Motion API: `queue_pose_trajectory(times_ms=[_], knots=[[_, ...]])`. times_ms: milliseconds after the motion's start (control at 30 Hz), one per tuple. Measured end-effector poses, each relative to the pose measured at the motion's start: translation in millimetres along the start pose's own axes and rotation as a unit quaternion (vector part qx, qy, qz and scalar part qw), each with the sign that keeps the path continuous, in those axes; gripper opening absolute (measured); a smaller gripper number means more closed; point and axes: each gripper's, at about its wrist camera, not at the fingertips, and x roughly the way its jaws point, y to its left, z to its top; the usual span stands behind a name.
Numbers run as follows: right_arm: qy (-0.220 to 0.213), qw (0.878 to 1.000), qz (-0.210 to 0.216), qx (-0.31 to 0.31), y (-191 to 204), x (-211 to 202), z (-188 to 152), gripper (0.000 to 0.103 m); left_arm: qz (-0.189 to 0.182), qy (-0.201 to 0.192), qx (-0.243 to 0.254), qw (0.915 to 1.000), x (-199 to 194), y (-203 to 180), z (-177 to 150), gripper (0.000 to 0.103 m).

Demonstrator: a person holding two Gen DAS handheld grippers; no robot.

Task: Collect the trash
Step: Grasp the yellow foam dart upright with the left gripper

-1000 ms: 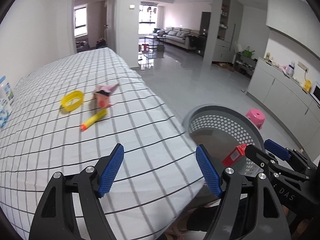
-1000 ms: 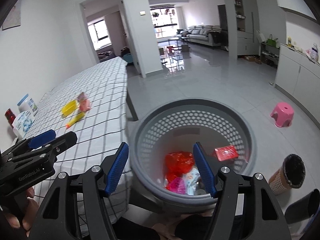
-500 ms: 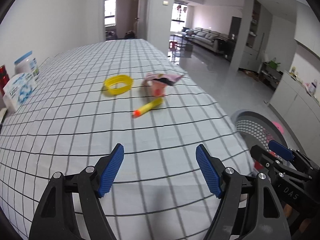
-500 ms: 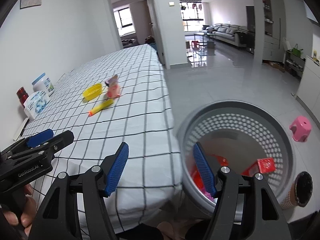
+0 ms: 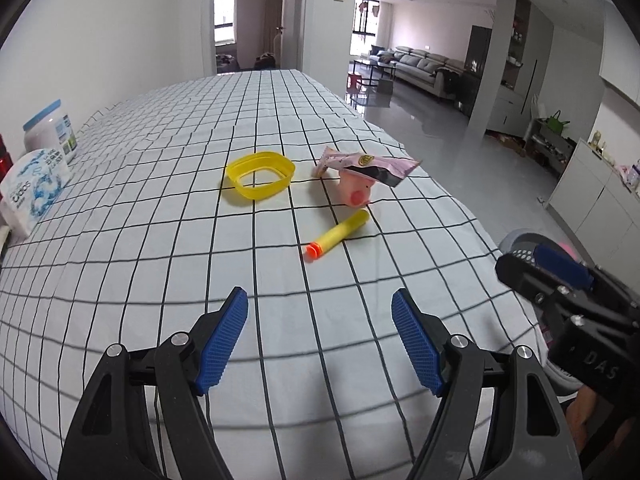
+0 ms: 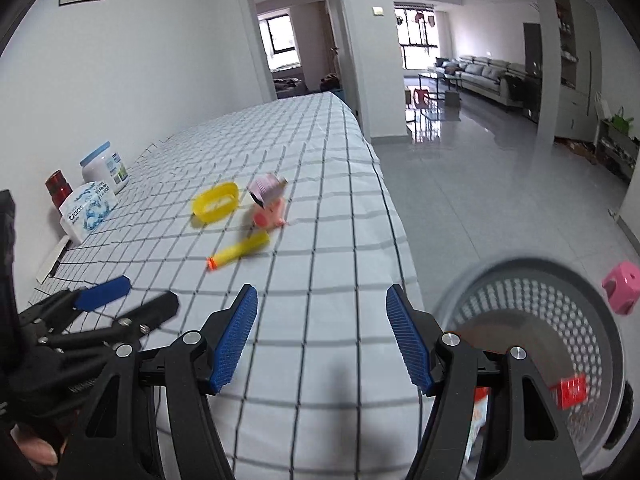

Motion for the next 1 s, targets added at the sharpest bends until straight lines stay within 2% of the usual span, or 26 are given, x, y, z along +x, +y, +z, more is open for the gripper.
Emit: queue_pose_trajectory(times_ms=[200, 333, 467, 700, 933, 1000], knots=[[-0.006, 1.000, 0.002, 0.005, -1.0, 11.2, 15.2, 0.064, -0.003, 0.021, 0.009, 0.9997, 30.3, 4.9, 16.0, 0.073], [-0.002, 1.000, 0.000, 0.013, -7.8, 16.0, 17.2, 0.064, -0.006, 0.037, 0.004, 0.9993, 50.2, 8.0, 27.7, 0.073], [0.002, 1.000, -0.001, 0.020, -13.7, 22.0, 17.3, 0.064, 0.001, 0.044, 0.020, 0.9988, 69.9, 5.3, 40.9, 0.073], [0.007, 1.000, -0.002, 0.022, -18.8, 28.5, 17.8, 0.064, -0.014, 0.074, 0.025, 0.9969, 99.5, -1.1, 53.0, 0.073], [0.014, 1.000, -0.006, 0.025, -20.2, 37.4, 17.2, 0.064, -0.039, 0.077, 0.041, 0.9954, 102.6, -15.5, 55.0, 0.059], [0.018, 0.999, -0.006, 0.026, -20.1, 40.5, 16.1, 0.064, -0.051, 0.076, 0.046, 0.9947, 101.2, -18.6, 54.5, 0.051]])
